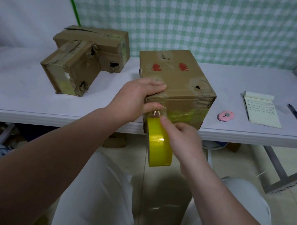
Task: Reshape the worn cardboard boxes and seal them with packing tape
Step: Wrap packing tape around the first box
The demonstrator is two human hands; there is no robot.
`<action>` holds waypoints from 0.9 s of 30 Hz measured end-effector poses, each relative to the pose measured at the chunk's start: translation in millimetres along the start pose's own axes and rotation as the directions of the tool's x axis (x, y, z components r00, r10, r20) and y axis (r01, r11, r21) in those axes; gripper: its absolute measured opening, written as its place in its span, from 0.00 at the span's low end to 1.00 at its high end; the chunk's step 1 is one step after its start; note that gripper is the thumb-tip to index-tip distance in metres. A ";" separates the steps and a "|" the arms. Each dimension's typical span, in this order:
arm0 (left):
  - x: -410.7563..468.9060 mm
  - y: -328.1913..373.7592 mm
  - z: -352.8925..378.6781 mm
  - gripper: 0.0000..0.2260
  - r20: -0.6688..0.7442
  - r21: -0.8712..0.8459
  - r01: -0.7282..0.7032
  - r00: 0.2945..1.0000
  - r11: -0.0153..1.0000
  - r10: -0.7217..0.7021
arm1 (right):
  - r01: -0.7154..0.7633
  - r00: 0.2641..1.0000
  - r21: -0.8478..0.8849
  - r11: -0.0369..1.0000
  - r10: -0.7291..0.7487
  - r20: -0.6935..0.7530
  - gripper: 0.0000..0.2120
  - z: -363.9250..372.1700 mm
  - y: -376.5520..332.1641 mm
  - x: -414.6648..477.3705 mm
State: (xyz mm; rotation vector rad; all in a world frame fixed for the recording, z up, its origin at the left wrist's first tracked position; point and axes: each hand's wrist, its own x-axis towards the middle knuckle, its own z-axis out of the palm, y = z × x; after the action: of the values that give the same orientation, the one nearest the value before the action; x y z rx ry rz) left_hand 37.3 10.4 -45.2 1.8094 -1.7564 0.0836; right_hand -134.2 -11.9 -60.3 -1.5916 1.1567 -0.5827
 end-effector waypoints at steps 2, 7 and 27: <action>1.2 -1.0 -1.0 0.24 0.012 -0.017 0.013 1.000 1.000 -0.013 | 0.101 0.975 -0.212 0.972 -0.140 -0.174 0.19 -6.4 -4.5 7.4; 6.0 -3.1 -3.1 0.23 0.010 -0.043 0.005 1.000 0.999 -0.005 | 0.454 0.746 -0.558 0.695 -0.639 -0.190 0.22 -13.5 -24.0 36.1; 43.5 42.5 -18.0 0.17 0.179 0.430 0.178 0.944 0.885 -0.277 | 0.313 0.669 -0.465 0.828 -0.540 -0.510 0.14 -64.3 -0.1 78.4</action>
State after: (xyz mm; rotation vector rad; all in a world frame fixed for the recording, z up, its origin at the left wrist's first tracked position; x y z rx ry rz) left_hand 9.6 -17.2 4.8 2.4104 -1.7626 0.1557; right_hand -154.3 -110.9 -51.9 -2.0837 1.4127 -1.3826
